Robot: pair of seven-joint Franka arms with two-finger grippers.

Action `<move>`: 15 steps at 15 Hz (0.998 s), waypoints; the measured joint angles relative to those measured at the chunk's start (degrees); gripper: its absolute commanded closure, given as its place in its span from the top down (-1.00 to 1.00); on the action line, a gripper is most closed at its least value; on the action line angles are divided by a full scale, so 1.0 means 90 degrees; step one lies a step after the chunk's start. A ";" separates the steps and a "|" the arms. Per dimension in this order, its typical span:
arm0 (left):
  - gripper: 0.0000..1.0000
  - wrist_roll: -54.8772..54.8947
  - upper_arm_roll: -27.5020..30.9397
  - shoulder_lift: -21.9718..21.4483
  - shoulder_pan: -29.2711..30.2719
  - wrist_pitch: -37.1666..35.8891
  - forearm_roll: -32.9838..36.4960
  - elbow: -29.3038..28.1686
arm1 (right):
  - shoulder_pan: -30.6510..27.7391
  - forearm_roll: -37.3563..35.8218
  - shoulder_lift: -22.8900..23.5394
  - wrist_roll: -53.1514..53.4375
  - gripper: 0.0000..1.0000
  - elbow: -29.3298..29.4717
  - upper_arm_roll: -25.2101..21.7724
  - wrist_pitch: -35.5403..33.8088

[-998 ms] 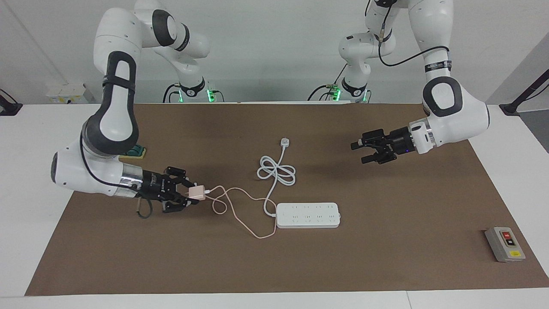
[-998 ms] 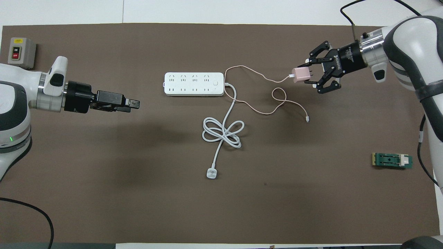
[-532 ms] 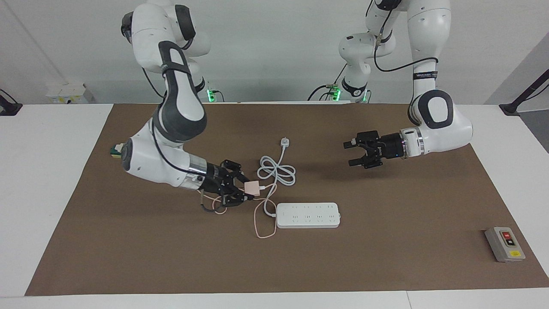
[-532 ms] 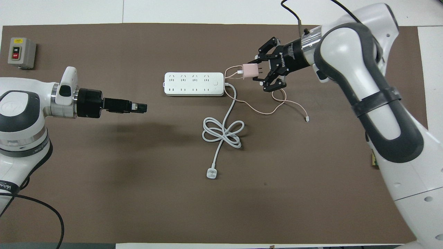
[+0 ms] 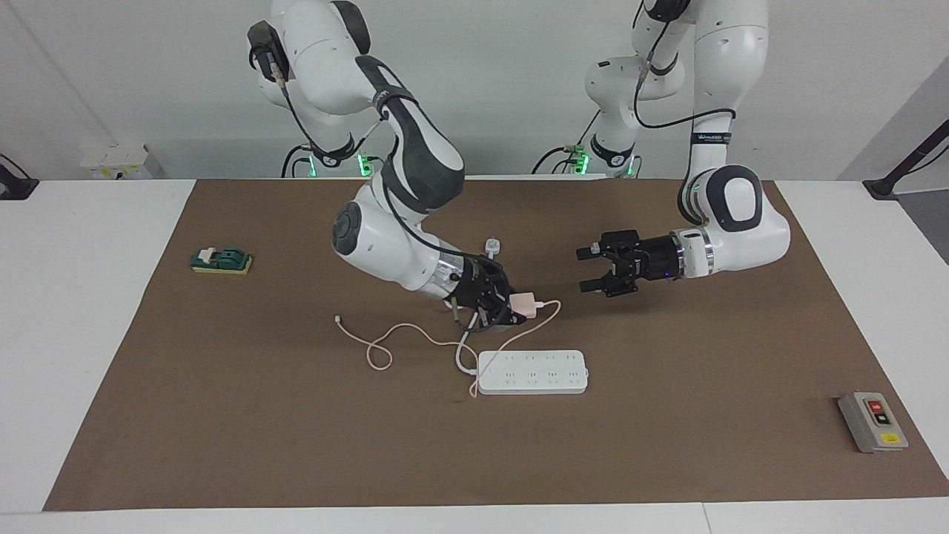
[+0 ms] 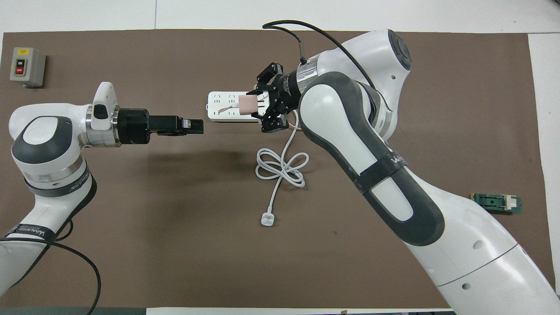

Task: Plug charger into power strip
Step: 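Carry the charger to the left gripper while the left gripper reaches in, then grasp the pink charger with the left gripper beside the right gripper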

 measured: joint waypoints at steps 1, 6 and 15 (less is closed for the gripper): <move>1.00 0.0000 -0.0001 0.0060 -0.0020 0.0021 -0.0081 -0.0001 | 0.0043 0.0000 0.0000 0.0036 -1.00 0.0000 0.0006 0.0002; 1.00 0.0019 0.0000 0.0179 -0.0115 0.0254 -0.0461 0.0000 | 0.0271 0.0000 0.0004 0.0440 -1.00 0.0000 0.0009 0.0167; 1.00 -0.0104 -0.0008 0.0190 -0.0648 0.0765 -0.0998 0.0002 | 0.0279 0.0000 0.0004 0.0610 -1.00 0.0006 0.0009 0.0216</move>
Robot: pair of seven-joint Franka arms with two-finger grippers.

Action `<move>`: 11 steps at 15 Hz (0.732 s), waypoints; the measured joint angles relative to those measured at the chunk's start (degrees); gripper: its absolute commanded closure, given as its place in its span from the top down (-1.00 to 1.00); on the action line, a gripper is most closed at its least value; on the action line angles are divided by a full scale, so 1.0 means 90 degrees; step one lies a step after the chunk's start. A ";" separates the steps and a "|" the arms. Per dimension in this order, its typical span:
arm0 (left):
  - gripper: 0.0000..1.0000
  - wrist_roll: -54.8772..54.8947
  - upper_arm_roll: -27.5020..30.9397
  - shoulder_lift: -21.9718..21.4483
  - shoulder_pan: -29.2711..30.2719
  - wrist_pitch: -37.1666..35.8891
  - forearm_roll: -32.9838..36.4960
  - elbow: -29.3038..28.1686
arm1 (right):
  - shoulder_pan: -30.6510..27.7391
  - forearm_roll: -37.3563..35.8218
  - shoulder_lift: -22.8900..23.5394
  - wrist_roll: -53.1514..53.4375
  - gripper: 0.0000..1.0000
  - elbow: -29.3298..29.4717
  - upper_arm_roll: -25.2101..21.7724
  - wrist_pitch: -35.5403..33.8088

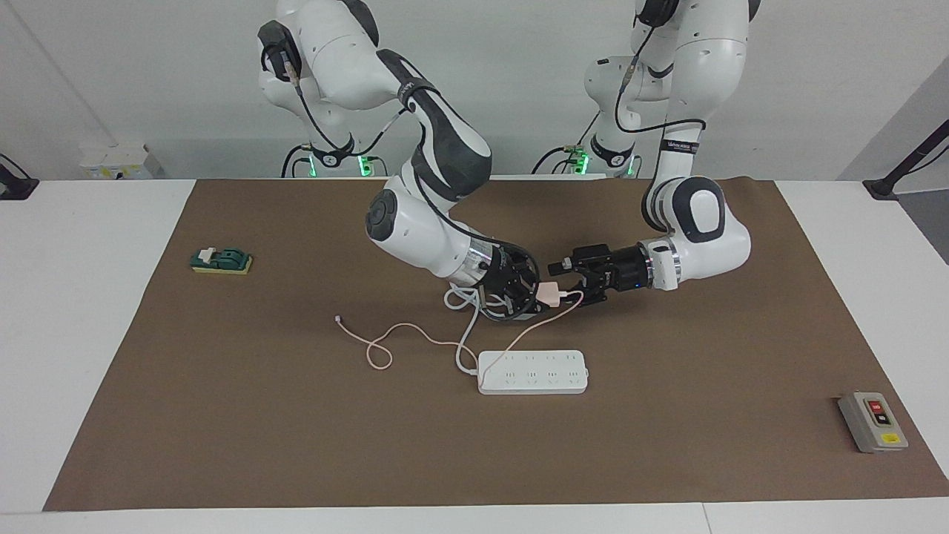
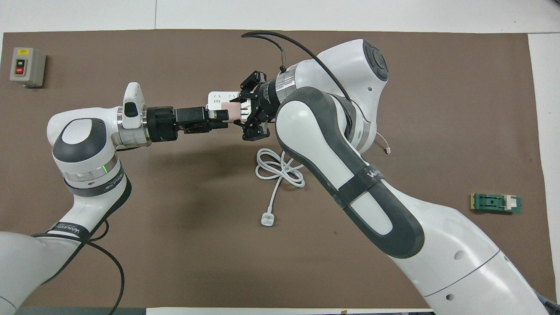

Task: Plug charger into power strip
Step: 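Grasp the pink charger with the left gripper beside the right gripper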

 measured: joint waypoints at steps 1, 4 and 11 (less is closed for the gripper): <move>1.00 -0.0013 0.0000 0.0001 -0.0023 0.0034 -0.0009 0.0000 | 0.0000 0.0000 0.0000 0.0001 -1.00 0.0001 0.0000 0.0000; 1.00 -0.0109 -0.0003 0.0002 -0.0045 0.0050 -0.0100 0.0017 | 0.0000 0.0000 0.0000 0.0001 -1.00 0.0002 0.0000 0.0000; 0.85 -0.0321 0.0003 0.0054 -0.0116 0.0052 -0.0126 0.0255 | 0.0000 0.0000 0.0000 0.0008 -1.00 0.0011 0.0000 0.0002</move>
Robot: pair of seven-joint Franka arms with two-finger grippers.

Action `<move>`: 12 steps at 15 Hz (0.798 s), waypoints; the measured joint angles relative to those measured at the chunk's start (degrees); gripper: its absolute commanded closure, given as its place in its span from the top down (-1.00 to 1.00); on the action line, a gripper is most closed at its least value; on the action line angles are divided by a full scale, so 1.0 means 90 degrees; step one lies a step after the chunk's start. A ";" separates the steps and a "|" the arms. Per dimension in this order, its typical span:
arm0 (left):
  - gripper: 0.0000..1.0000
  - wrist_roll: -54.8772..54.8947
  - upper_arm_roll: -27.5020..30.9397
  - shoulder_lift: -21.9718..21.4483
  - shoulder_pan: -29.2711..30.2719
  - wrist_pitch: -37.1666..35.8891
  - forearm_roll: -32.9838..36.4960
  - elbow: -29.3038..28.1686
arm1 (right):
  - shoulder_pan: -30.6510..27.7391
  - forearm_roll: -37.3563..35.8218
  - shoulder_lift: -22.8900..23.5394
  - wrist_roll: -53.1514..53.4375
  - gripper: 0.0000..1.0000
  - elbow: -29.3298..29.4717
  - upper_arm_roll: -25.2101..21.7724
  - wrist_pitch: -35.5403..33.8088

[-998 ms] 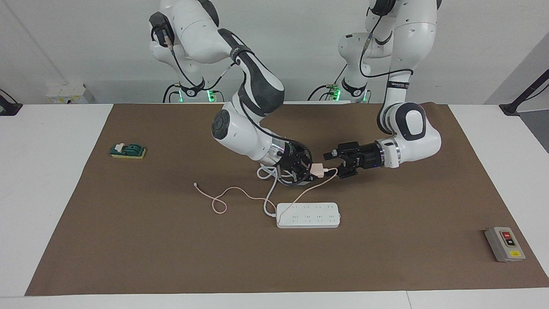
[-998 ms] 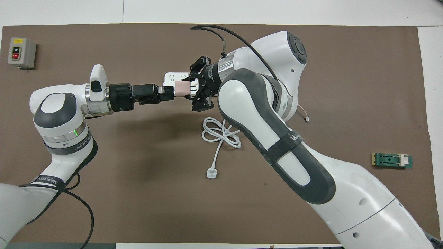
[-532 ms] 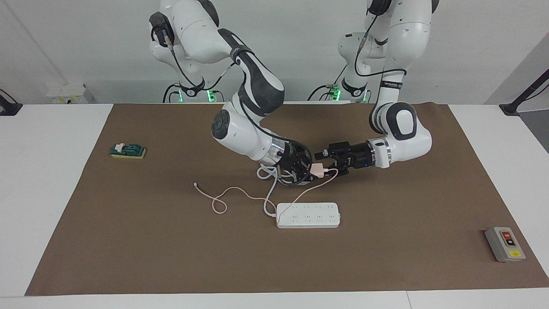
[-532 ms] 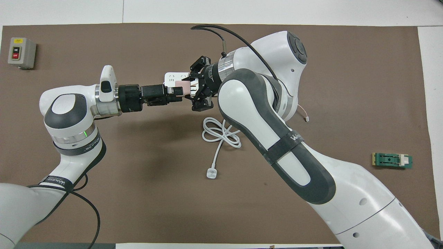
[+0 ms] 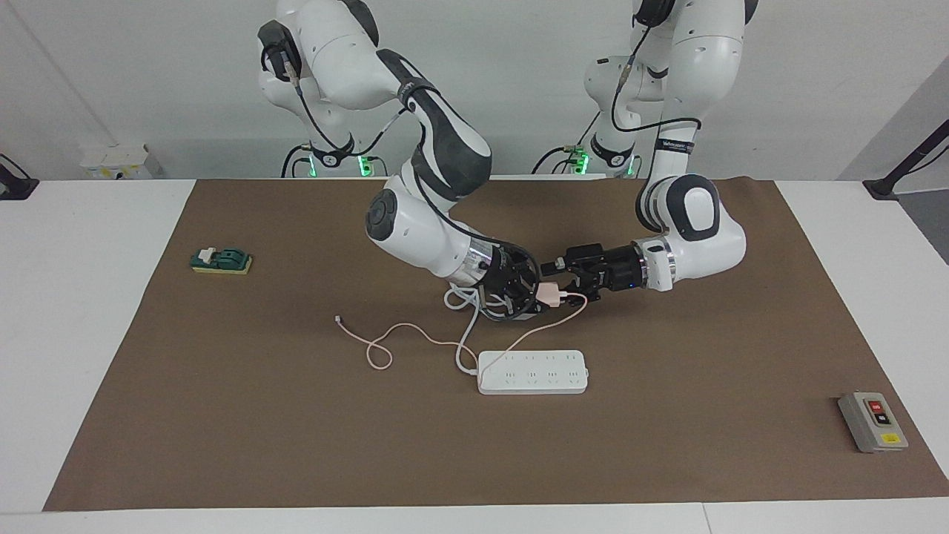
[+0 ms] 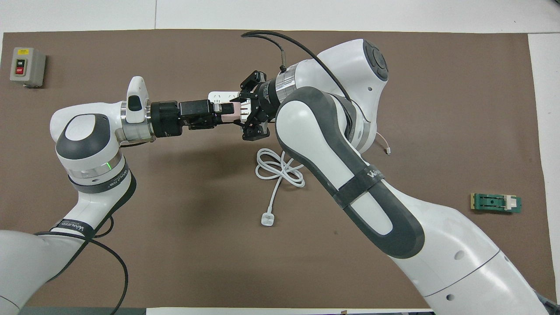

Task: Plug charger into power strip
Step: 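Grasp the pink charger with the left gripper beside the right gripper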

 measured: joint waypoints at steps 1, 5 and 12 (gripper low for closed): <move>0.82 -0.0008 0.0000 0.0014 0.0000 -0.0004 0.0000 0.0016 | 0.0000 0.0000 0.0000 0.0001 -1.00 0.0003 0.0000 0.0003; 0.75 -0.0014 0.0019 0.0119 0.0002 -0.0065 0.0002 0.0048 | 0.0000 0.0000 0.0000 0.0004 -1.00 0.0007 0.0000 0.0004; 0.29 -0.0013 0.0072 0.0462 0.0193 -0.0745 0.0026 0.0189 | 0.0000 0.0000 0.0000 0.0006 -1.00 0.0009 0.0000 0.0004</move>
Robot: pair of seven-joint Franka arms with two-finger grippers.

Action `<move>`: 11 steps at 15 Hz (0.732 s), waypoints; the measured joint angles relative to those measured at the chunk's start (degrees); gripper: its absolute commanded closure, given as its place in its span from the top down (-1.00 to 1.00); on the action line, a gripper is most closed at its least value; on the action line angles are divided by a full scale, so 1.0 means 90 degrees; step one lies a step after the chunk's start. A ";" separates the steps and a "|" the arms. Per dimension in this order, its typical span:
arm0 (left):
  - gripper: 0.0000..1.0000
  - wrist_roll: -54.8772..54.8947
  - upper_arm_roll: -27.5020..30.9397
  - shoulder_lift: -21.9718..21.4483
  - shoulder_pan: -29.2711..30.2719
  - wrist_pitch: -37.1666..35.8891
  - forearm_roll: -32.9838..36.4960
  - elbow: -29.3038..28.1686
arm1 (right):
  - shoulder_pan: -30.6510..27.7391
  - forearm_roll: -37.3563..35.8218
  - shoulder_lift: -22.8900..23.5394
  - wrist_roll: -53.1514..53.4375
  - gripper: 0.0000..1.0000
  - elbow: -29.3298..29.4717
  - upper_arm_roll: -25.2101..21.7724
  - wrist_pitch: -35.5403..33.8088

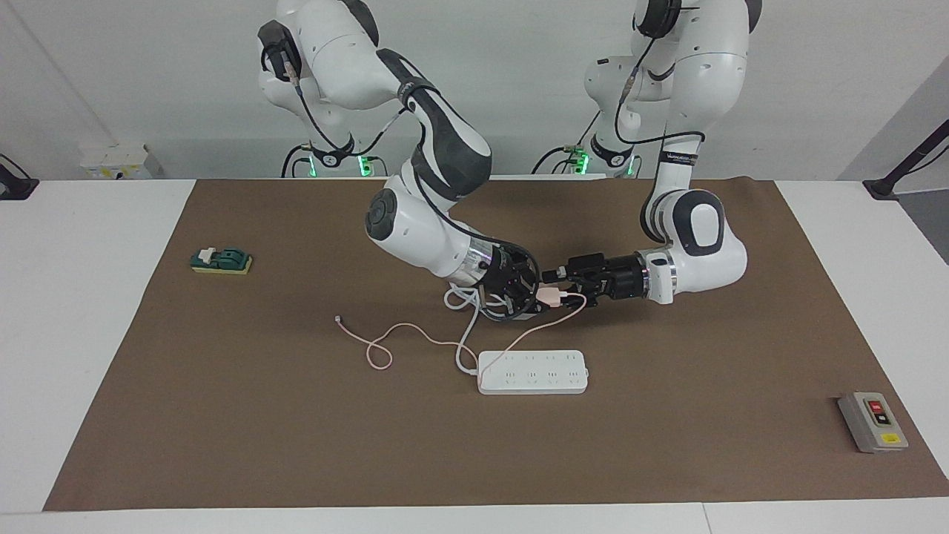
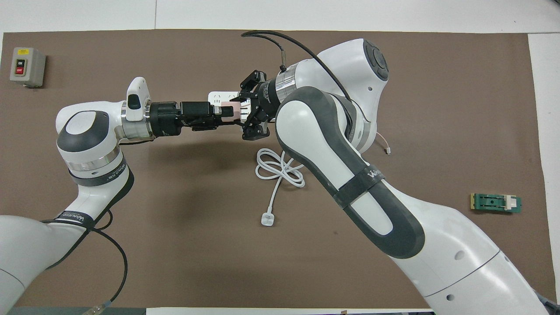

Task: Plug charger into power strip
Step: 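Grasp the pink charger with the left gripper beside the right gripper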

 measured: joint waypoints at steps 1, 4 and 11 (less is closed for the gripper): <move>0.29 0.0000 0.0002 0.0037 0.0036 -0.0065 0.0000 0.0023 | 0.0000 0.0000 0.0000 0.0000 -1.00 0.0001 0.0000 0.0000; 0.20 0.0000 0.0001 0.0093 0.0098 -0.0110 -0.0007 0.0089 | 0.0000 0.0000 0.0000 0.0000 -1.00 0.0019 0.0000 0.0000; 0.08 -0.0001 -0.0016 0.0153 0.0095 -0.0113 -0.0089 0.0191 | -0.0002 0.0000 0.0001 0.0003 -1.00 0.0035 -0.0001 0.0000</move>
